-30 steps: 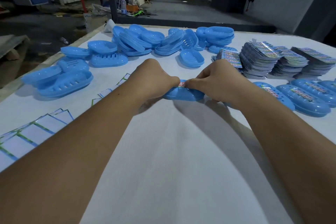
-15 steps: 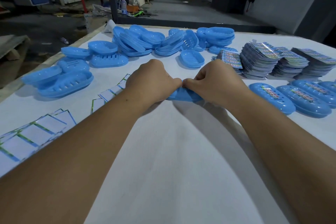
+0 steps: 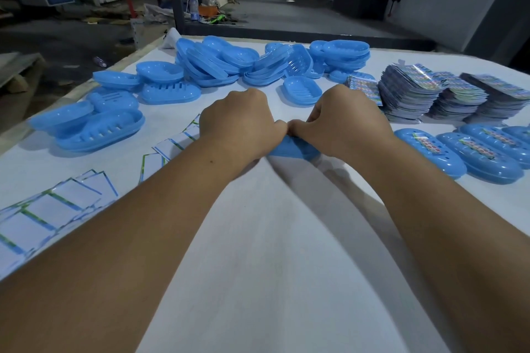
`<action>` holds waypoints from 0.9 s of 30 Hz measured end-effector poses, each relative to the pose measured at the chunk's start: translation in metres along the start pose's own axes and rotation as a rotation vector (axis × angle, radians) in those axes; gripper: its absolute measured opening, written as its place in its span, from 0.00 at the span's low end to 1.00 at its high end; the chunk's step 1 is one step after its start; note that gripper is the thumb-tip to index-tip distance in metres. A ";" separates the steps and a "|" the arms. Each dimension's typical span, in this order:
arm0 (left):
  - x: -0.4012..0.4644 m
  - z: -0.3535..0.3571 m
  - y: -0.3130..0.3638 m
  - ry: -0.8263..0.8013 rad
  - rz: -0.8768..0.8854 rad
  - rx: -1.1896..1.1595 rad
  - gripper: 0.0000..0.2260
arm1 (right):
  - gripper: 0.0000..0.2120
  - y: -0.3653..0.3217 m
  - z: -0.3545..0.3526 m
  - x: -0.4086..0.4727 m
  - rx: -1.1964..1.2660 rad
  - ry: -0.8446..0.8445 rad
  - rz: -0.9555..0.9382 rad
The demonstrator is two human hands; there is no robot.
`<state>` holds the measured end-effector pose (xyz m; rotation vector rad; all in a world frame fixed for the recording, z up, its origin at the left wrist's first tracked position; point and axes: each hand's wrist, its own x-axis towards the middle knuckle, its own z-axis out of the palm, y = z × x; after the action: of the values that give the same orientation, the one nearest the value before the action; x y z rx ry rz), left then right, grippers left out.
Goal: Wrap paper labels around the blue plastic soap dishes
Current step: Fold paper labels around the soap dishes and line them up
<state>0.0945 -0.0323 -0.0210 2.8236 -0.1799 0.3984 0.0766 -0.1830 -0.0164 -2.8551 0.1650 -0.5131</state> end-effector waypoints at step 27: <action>0.013 0.002 -0.019 0.162 -0.039 -0.388 0.12 | 0.27 0.002 0.003 -0.015 0.292 -0.202 -0.338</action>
<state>0.1107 -0.0161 -0.0240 2.3995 -0.1496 0.5196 0.0634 -0.1818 -0.0240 -2.6294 -0.4008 -0.2753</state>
